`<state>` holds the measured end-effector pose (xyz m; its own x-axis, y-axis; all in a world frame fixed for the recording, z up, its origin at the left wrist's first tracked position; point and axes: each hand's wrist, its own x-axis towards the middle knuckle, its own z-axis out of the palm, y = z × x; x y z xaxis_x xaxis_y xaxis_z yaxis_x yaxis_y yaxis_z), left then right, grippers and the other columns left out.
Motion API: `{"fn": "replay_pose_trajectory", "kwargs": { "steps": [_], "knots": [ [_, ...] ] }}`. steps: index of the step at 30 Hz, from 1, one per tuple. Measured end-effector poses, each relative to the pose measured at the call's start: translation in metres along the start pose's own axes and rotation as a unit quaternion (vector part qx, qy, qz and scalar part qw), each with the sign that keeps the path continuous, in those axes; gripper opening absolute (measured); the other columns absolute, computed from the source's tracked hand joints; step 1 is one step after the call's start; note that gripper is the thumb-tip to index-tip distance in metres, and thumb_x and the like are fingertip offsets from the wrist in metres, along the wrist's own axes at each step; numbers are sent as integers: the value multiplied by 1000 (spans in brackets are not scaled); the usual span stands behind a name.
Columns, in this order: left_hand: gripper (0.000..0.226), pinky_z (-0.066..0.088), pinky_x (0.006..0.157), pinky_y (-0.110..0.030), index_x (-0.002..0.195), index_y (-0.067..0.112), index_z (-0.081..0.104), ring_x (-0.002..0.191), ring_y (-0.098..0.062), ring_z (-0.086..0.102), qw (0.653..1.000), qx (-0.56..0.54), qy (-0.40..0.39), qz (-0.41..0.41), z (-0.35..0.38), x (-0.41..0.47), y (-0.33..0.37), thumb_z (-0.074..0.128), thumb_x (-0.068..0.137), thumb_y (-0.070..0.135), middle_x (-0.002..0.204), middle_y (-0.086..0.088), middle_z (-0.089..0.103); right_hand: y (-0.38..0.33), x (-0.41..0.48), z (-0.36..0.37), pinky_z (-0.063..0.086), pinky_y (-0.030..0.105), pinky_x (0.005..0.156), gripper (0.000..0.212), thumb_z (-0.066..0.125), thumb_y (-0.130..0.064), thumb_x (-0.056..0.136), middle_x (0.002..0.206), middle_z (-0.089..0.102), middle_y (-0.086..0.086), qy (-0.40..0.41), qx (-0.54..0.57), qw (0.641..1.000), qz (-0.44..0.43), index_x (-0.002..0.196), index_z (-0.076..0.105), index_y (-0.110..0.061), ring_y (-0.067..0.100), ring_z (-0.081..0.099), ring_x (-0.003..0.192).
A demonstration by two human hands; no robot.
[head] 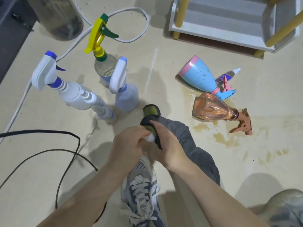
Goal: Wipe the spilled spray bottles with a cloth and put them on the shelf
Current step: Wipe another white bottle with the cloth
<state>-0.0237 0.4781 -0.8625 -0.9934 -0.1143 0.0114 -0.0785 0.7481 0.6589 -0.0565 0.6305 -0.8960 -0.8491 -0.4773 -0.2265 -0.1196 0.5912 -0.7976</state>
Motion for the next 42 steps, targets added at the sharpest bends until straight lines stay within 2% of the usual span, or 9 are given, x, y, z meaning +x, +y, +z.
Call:
{"fn": "replay_pose_trajectory", "kwargs": {
  "steps": [5, 8, 14, 18, 20, 23, 30, 37, 42],
  "knots": [
    [29, 46, 71, -27, 93, 10, 74, 78, -23, 66, 1000, 12, -23, -7, 4, -1, 12, 54, 80, 26, 90, -5, 72, 35, 14, -6, 45, 48, 99, 63, 63, -1, 73, 132, 59, 6, 44, -134, 990, 28, 133, 51, -16, 26, 53, 126],
    [25, 44, 75, -33, 103, 11, 71, 85, -28, 64, 994, 57, -37, -87, 1, 15, 25, 59, 91, 31, 91, -7, 71, 0, 17, 9, 43, 32, 103, 58, 62, -4, 81, 131, 58, 3, 112, 37, 987, 112, 136, 50, -16, 19, 54, 124],
    [36, 49, 68, -30, 70, 12, 64, 68, -22, 64, 961, -17, 4, -275, -4, 34, 18, 64, 88, 44, 62, 0, 67, -18, -15, 13, 9, 22, 118, 85, 56, -18, 94, 162, 4, -10, -14, 6, 999, 44, 157, -2, -25, 7, -5, 151],
    [28, 56, 73, -39, 69, 18, 72, 66, -21, 70, 942, -100, 2, -320, -4, 22, 11, 68, 83, 42, 60, 3, 70, 3, 18, -2, 34, 46, 114, 73, 42, -20, 80, 157, 35, 6, 2, -4, 994, 108, 152, 31, -19, 22, 31, 145],
    [20, 58, 74, -41, 69, 21, 75, 65, -22, 71, 924, -157, 33, -347, -6, 15, 13, 71, 84, 34, 60, 3, 71, -2, 32, -10, 52, 39, 92, 63, 35, -11, 73, 124, 63, 10, 42, 125, 981, 139, 132, 55, -17, 25, 61, 111],
    [12, 61, 75, -41, 75, 19, 75, 62, -24, 70, 865, -286, 78, -405, -14, 12, 17, 72, 86, 15, 65, -8, 73, -26, 40, -33, 41, 25, 49, 48, 34, 11, 81, 78, 59, 7, 68, 351, 900, 250, 103, 64, -19, 18, 52, 55],
    [18, 57, 83, -38, 96, 28, 76, 77, -21, 72, 918, -201, -45, -340, -18, 2, 21, 74, 83, 15, 72, 3, 74, -41, 28, -70, 49, 40, 68, 44, 38, 8, 91, 74, 69, 6, -3, 448, 850, 278, 110, 68, -18, 24, 60, 66],
    [24, 46, 75, -13, 106, 23, 76, 80, -2, 66, 963, -56, -6, -263, -41, 9, 34, 72, 84, 13, 87, 3, 76, -42, 33, -78, 48, 19, 79, 55, 53, 11, 84, 111, 59, 5, -13, 96, 995, -37, 129, 62, -17, 15, 57, 97],
    [28, 33, 70, 7, 106, 18, 76, 71, 14, 53, 980, -50, -26, -190, -50, 23, 40, 72, 82, 4, 81, 5, 72, -32, 34, -65, 29, 36, 87, 74, 71, -32, 85, 133, 48, -6, -149, -309, 933, -112, 148, 32, -27, 19, 46, 122]
  ]
}}
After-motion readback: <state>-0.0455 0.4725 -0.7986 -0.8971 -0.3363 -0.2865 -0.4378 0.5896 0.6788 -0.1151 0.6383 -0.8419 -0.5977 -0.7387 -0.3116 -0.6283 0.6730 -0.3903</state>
